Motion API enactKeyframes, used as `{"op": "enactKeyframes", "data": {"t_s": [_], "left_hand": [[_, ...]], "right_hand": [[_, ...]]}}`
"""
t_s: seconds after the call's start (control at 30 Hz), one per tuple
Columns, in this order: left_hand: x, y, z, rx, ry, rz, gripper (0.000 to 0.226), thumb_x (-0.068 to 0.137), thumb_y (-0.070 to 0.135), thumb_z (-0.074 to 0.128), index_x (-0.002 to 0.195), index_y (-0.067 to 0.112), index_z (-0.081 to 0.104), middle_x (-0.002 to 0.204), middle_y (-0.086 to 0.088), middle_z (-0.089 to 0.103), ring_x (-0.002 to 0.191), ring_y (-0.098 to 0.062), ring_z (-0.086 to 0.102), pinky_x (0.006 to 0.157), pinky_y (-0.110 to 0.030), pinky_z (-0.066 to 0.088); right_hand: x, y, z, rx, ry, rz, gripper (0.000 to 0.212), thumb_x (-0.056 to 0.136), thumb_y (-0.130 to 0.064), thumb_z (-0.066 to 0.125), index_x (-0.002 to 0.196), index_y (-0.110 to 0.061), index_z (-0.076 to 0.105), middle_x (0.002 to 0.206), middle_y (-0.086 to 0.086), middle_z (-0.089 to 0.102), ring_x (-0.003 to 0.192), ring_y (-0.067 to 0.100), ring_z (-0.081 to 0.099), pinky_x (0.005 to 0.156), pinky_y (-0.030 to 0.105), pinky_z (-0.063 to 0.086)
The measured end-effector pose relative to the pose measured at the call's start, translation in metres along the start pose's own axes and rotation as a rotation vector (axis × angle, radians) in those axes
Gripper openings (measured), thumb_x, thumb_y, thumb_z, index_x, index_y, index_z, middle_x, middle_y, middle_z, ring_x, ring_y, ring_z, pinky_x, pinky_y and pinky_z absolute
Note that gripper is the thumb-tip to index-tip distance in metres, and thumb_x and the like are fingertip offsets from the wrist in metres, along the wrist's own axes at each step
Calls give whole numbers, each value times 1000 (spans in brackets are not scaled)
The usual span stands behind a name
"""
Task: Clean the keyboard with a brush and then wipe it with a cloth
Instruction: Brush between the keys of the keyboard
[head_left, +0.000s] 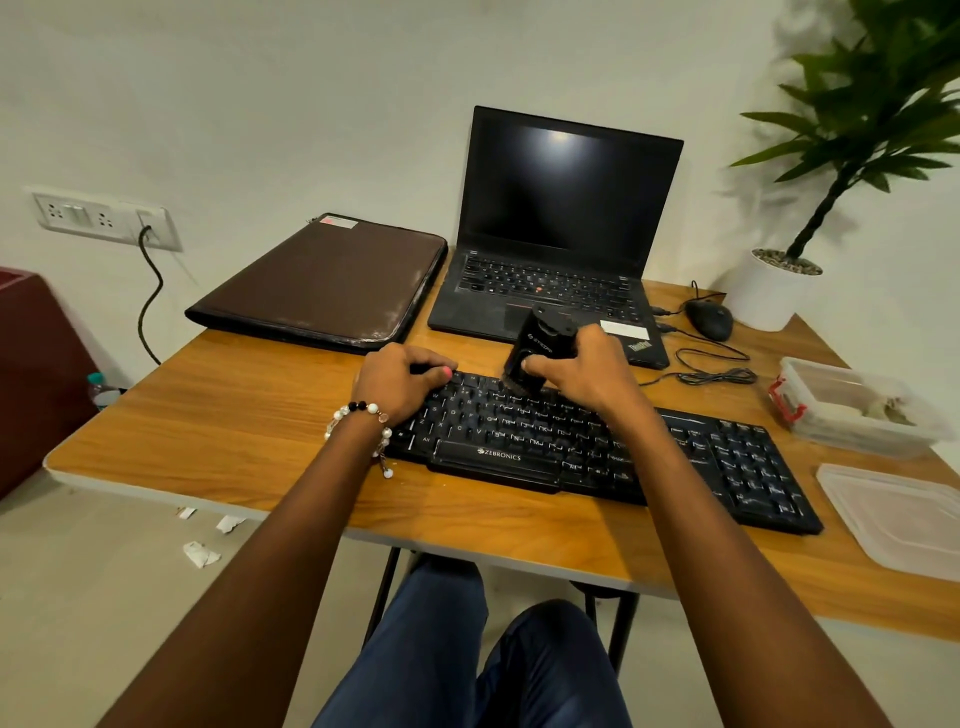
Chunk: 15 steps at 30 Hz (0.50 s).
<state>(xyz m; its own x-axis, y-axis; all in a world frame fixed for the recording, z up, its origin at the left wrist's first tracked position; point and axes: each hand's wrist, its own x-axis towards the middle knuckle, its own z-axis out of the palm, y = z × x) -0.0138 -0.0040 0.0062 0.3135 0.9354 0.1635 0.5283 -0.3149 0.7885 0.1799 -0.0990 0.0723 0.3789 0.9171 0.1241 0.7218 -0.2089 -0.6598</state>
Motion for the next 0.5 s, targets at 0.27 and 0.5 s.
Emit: {"op": "enactKeyframes", "data": {"t_s": [0.27, 0.5], "left_hand": [[1, 1, -1, -4, -18, -19, 18, 87, 28, 69, 104, 28, 74, 113, 8, 69, 100, -2, 52, 86, -23, 39], [3, -1, 0, 11, -12, -22, 17, 87, 29, 68, 103, 30, 73, 112, 9, 69, 100, -2, 52, 89, -26, 41]], "right_hand": [[-1, -7, -9, -144, 31, -20, 35, 77, -31, 76, 96, -9, 57, 95, 6, 63, 83, 19, 60, 65, 34, 54], [-4, 5, -5, -83, 66, 94, 46, 78, -34, 74, 107, -4, 56, 101, 8, 61, 87, 22, 59, 64, 33, 51]]}}
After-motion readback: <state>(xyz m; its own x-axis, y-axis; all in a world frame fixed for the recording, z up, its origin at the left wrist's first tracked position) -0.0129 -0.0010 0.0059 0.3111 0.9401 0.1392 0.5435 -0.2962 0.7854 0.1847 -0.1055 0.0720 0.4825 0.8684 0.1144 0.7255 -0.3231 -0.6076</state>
